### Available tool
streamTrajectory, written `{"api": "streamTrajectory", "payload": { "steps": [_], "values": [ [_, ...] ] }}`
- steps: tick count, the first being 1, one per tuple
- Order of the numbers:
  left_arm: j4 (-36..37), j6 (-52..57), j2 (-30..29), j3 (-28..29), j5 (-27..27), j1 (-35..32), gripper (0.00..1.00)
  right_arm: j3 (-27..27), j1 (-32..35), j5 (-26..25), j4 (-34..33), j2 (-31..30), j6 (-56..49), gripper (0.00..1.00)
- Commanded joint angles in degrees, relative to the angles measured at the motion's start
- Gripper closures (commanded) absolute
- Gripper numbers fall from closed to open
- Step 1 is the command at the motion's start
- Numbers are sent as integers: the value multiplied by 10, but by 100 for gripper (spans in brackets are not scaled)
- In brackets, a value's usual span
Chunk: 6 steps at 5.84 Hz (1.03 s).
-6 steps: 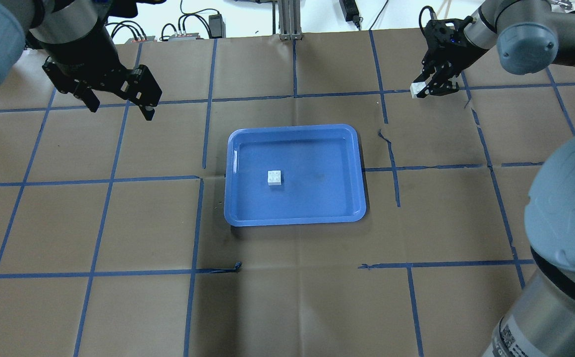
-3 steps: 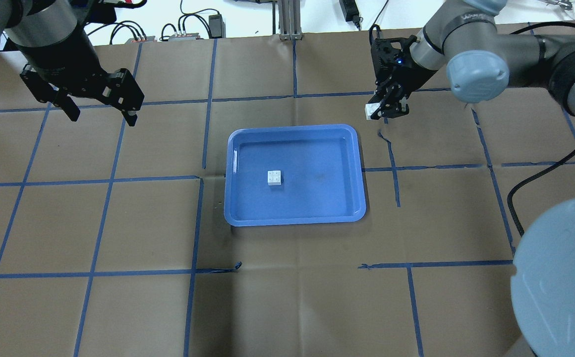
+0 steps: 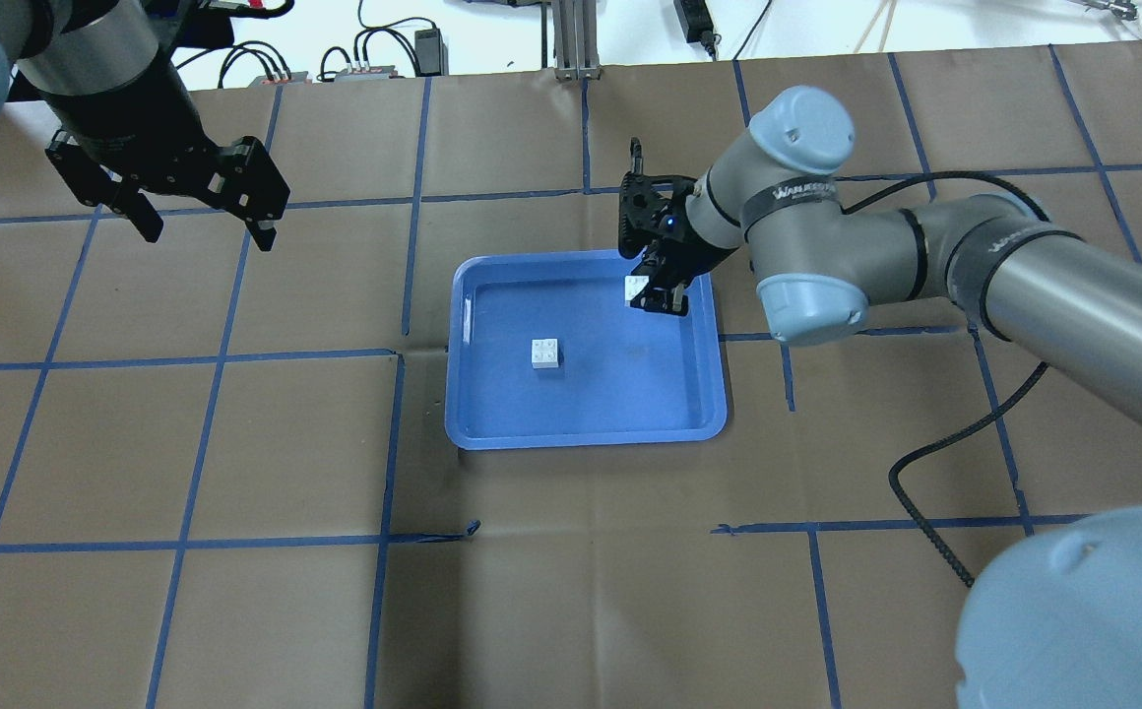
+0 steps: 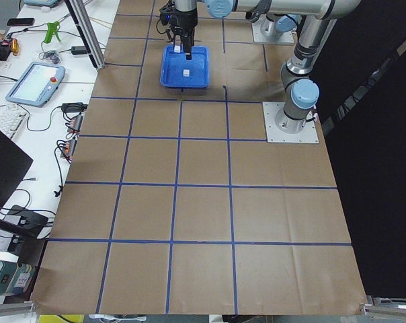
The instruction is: Assemble white blocks and place on blue tray
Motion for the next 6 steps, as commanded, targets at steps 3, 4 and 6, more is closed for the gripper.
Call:
{"api": "streamTrajectory", "payload": {
  "steps": [3,4,6],
  "values": [
    [1,3,0,-3,0,0,1,74,42,0,-135,18,50,71],
    [1,3,0,-5,0,0,1,70,49,0,-155,34,82,71],
    [2,3,0,-5,0,0,1,66,53,0,-171,47,84,71]
  ]
}}
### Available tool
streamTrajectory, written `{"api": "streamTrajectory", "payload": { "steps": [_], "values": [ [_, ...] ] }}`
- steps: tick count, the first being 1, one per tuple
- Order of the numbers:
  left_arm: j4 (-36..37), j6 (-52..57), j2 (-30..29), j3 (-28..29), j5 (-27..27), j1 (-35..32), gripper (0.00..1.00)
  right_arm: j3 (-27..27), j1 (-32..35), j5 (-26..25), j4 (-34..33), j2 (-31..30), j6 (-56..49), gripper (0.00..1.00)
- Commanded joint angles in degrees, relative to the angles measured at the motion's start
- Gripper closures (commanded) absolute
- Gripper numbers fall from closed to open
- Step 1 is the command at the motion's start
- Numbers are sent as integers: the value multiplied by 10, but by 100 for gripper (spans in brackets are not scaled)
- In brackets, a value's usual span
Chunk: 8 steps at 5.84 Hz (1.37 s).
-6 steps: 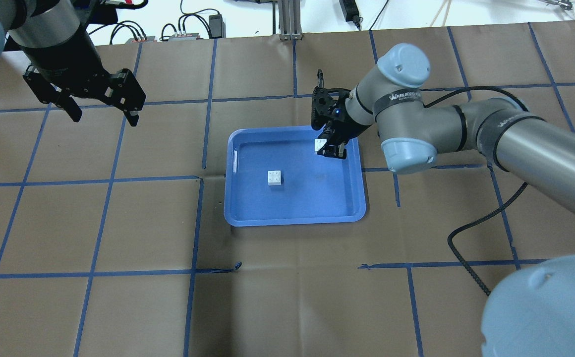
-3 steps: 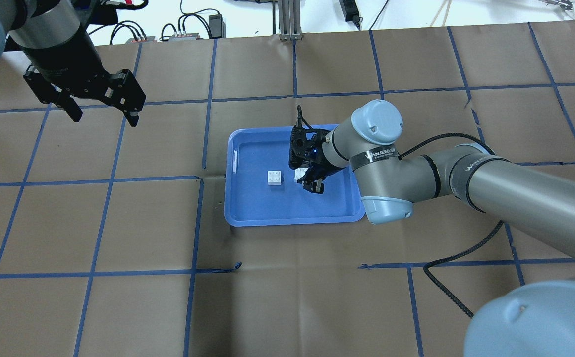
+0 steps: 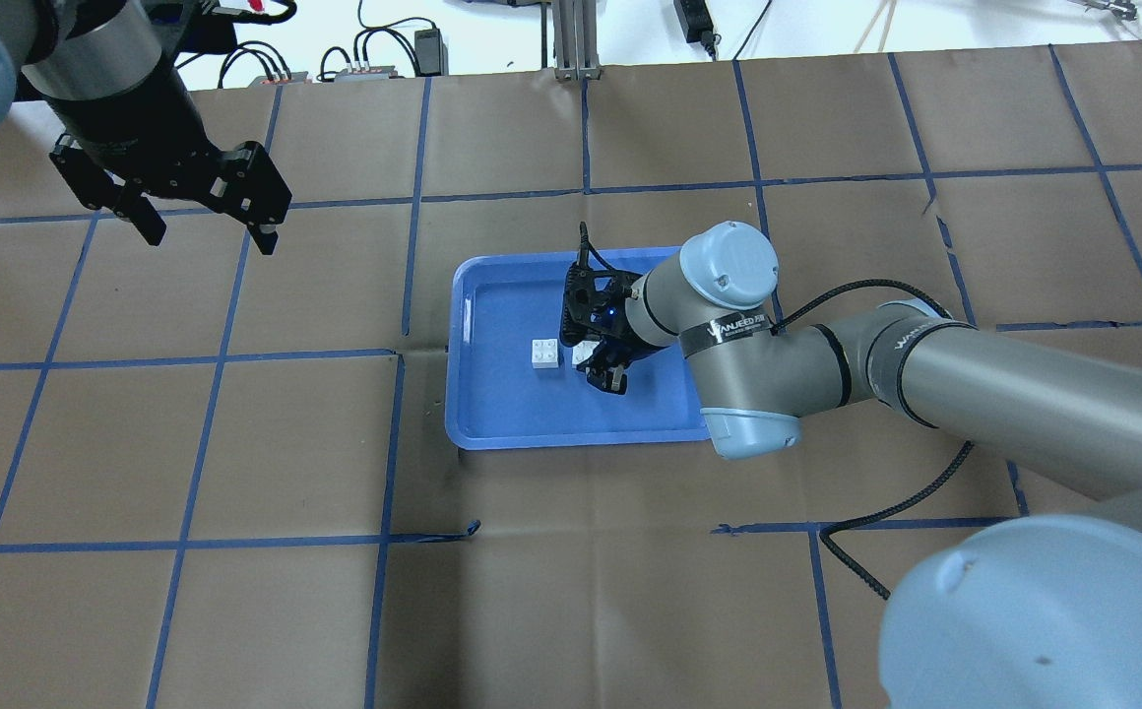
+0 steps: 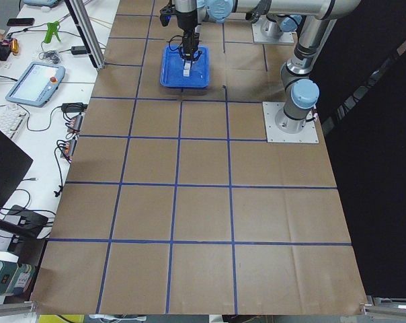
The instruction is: Assemble white blocks and place on blue tray
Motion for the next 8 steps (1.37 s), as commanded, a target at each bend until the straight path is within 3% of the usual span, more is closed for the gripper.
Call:
{"api": "streamTrajectory", "payload": {
  "steps": [1,8],
  "values": [
    [0,1,0,0,0,0,1,-13,1,0,1,5,4,71],
    [1,1,-2,-2,-3,0,1,-20,17,-1,3,7,16,72]
  ]
}}
